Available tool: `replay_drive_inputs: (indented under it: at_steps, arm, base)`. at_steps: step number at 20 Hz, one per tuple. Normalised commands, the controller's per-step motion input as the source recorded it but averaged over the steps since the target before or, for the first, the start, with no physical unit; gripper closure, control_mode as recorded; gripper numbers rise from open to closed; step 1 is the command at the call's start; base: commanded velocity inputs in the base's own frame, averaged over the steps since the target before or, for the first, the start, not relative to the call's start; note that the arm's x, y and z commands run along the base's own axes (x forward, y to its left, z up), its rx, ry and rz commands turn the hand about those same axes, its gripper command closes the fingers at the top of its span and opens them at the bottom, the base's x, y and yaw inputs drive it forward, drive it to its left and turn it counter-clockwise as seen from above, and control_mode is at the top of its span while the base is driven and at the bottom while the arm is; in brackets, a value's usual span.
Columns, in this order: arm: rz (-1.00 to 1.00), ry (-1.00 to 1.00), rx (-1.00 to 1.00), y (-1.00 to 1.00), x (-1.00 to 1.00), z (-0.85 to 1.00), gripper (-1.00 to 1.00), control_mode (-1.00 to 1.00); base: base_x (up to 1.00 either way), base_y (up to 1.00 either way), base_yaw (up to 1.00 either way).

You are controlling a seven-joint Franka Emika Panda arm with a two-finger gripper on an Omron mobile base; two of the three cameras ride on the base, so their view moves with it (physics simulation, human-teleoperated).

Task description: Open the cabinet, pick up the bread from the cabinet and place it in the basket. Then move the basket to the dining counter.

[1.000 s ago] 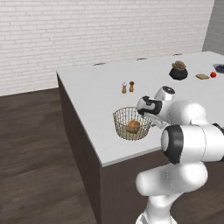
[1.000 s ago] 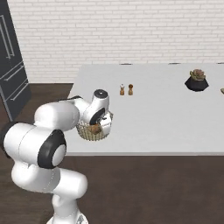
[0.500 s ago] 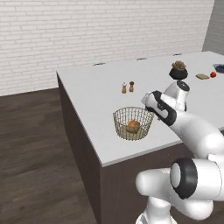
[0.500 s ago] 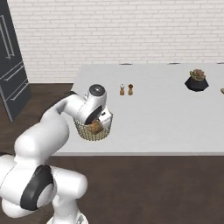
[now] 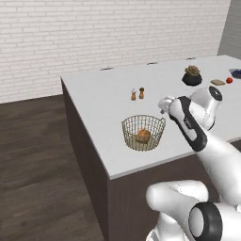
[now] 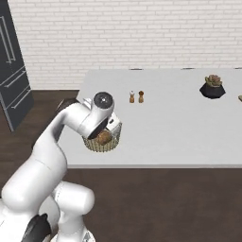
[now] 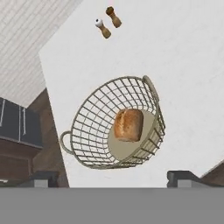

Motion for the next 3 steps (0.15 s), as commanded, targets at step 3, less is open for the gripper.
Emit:
replay_drive_inputs:
  at_steps: [3]
  arm:
    - [0.16, -0.27, -0.02, 0.00, -0.45, 0.49, -1.00, -1.00]
  base:
    - [0.00, 0.00, 0.00]
